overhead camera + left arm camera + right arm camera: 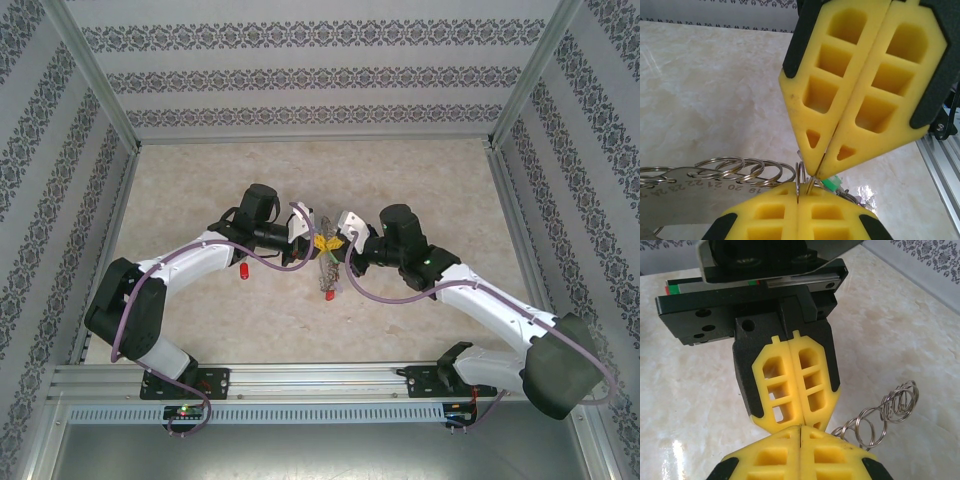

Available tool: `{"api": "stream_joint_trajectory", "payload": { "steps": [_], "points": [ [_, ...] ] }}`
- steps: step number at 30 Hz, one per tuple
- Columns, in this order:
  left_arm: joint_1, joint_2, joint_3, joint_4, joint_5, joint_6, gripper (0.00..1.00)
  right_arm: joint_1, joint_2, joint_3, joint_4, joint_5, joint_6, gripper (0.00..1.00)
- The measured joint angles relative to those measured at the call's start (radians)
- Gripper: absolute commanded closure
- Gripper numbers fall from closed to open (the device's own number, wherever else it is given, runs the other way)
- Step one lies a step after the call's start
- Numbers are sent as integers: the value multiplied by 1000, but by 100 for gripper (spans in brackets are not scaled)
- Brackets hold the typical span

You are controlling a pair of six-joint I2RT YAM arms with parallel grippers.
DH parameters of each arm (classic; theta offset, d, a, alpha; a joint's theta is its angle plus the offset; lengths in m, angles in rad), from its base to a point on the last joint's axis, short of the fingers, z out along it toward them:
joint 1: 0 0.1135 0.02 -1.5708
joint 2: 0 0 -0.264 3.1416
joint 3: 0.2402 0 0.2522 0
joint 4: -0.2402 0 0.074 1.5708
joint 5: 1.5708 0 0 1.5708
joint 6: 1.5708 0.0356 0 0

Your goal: Put the keys on the keyring

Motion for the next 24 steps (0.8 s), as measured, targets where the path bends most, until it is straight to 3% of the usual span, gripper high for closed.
{"api": "stream_joint_trajectory", "payload": {
  "steps": [24],
  "points": [
    [1,0,0,20,-45,0,100,41,-18,-14,39,216,16,100]
  ]
}}
